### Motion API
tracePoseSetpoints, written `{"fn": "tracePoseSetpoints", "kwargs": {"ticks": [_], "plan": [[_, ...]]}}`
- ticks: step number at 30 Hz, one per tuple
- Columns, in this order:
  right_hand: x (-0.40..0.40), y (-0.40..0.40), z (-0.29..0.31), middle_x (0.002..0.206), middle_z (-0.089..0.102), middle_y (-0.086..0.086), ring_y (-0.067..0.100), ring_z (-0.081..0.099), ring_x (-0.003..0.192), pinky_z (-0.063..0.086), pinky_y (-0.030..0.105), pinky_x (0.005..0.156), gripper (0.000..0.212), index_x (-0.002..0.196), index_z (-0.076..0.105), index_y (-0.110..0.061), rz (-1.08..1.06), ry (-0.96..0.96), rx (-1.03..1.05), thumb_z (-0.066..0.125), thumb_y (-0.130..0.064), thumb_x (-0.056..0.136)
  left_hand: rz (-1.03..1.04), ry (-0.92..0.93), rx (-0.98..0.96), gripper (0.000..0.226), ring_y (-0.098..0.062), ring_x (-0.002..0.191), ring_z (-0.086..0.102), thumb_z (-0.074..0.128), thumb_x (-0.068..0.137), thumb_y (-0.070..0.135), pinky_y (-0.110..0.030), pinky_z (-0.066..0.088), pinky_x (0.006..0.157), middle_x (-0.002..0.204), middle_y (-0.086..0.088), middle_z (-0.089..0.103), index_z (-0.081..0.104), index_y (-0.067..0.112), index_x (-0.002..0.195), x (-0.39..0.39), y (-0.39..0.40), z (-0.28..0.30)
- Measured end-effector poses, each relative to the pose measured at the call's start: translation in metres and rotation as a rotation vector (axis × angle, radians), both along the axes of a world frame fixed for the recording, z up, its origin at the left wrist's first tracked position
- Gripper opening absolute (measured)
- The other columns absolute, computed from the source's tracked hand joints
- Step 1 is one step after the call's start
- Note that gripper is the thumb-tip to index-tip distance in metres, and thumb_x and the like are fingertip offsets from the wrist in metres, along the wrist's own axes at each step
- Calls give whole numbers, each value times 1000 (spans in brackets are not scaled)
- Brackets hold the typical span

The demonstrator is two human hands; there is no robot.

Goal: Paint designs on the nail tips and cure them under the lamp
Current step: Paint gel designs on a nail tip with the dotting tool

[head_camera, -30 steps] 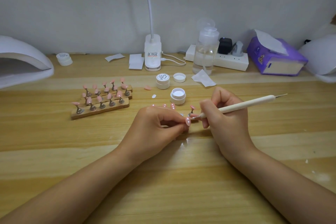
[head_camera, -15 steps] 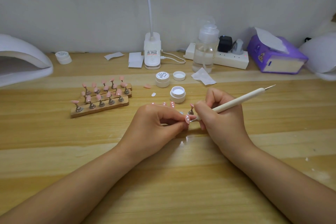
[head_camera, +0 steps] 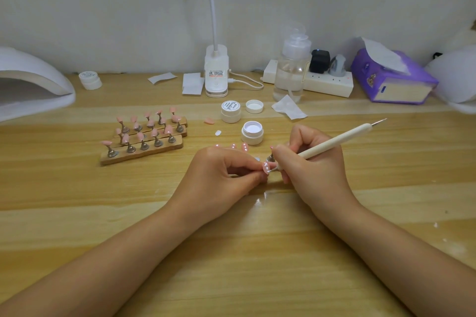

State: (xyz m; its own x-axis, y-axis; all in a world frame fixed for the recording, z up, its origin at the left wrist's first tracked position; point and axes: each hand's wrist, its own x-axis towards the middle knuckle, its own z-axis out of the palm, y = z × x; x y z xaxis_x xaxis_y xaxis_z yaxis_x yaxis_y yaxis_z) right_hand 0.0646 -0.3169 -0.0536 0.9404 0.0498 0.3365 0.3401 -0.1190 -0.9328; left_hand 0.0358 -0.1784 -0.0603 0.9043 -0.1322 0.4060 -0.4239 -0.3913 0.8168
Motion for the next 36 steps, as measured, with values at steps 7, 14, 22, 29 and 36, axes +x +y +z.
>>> {"fn": "tracePoseSetpoints", "kwargs": {"ticks": [7,14,22,29,36], "plan": [[1,0,-1,43,32,9,18,32,46,33,33,47,28,48,31,-17,2,3,8,55,-11,61,2,18,9,28,10,59,58,71,73,-1,-8,45,59,60,23,65,71,26,77,0,0,0],[0,0,0,41,32,6,10,37,40,39,40,47,29,46,31,-18,15,3,19,55,-9,61,1,13,10,30,11,61,59,71,74,-1,-8,46,59,66,26,66,71,30,77,0,0,1],[0,0,0,43,32,10,12,35,42,33,27,48,29,48,31,-17,15,1,25,55,-10,62,10,10,13,28,10,59,59,72,73,0,-8,46,60,60,26,63,71,27,77,0,0,0],[1,-1,-2,42,33,8,10,38,40,35,27,47,35,48,31,-16,27,-11,24,59,-4,66,2,17,-2,33,7,60,60,71,74,2,-14,50,59,64,23,66,70,35,75,0,0,0],[-1,0,0,44,33,12,15,35,44,32,27,47,28,49,31,-14,8,-10,12,55,-10,62,-1,16,12,32,9,57,58,72,74,1,-10,47,59,60,25,63,70,33,75,1,0,-1]]}}
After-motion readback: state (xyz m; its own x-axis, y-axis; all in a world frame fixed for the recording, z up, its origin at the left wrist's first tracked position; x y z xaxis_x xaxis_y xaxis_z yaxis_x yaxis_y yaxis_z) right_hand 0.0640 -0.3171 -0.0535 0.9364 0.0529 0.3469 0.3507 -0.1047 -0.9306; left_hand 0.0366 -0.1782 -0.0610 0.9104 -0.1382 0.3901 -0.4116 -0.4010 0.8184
